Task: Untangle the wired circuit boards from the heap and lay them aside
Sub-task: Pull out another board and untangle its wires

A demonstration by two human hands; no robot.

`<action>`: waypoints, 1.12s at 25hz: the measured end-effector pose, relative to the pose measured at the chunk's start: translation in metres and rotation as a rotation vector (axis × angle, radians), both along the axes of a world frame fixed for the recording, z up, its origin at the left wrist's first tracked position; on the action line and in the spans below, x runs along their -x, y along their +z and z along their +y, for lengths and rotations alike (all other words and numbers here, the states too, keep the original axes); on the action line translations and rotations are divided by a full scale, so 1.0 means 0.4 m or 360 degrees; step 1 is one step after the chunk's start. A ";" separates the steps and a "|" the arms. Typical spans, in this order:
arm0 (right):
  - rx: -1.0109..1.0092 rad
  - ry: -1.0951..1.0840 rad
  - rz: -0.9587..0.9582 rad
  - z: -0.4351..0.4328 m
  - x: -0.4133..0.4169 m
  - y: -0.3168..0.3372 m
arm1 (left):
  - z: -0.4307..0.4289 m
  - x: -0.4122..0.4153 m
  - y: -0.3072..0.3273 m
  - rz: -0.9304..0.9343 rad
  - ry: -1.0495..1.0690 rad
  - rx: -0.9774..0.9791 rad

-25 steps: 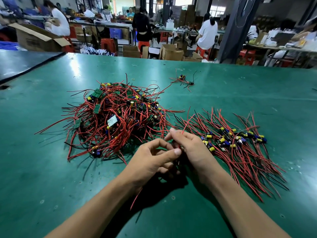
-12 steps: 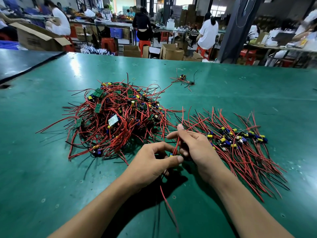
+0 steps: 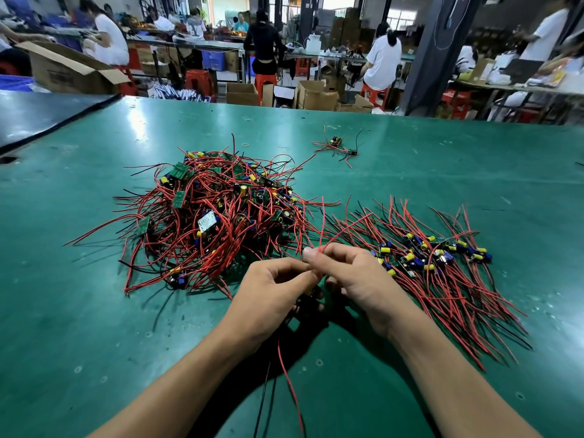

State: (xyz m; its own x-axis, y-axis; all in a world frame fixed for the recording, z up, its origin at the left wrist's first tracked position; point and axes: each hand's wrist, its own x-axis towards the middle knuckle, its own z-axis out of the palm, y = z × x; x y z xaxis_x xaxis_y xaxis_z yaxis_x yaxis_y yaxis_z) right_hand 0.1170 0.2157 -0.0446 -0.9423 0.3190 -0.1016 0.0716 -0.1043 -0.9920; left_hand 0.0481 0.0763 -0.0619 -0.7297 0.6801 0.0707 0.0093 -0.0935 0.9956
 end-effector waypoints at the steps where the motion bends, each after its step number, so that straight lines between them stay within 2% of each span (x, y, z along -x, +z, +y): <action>1: -0.0033 0.0034 0.0004 -0.003 -0.002 0.000 | -0.001 0.000 0.001 -0.0004 0.0016 -0.0022; 5: -0.0055 0.0028 -0.0006 -0.006 0.000 0.000 | 0.001 0.000 0.003 -0.0077 0.0086 -0.0049; 10: 0.0214 0.0060 -0.0070 -0.009 0.012 -0.004 | 0.002 0.005 0.011 -0.0358 0.0001 -0.0063; 14: 0.0318 0.0171 -0.0097 -0.013 0.010 0.000 | 0.001 0.011 0.011 -0.0422 -0.0125 -0.0016; 20: 0.0126 0.0264 -0.0109 -0.029 0.006 -0.013 | -0.004 0.009 0.003 -0.0051 -0.0238 0.0123; 24: 0.0032 0.0193 -0.0080 -0.031 0.008 -0.026 | -0.003 0.009 0.007 -0.0032 -0.0240 0.0190; 28: -0.0067 0.0099 -0.0025 -0.020 0.014 -0.028 | 0.001 0.006 0.011 -0.0198 -0.0221 0.0138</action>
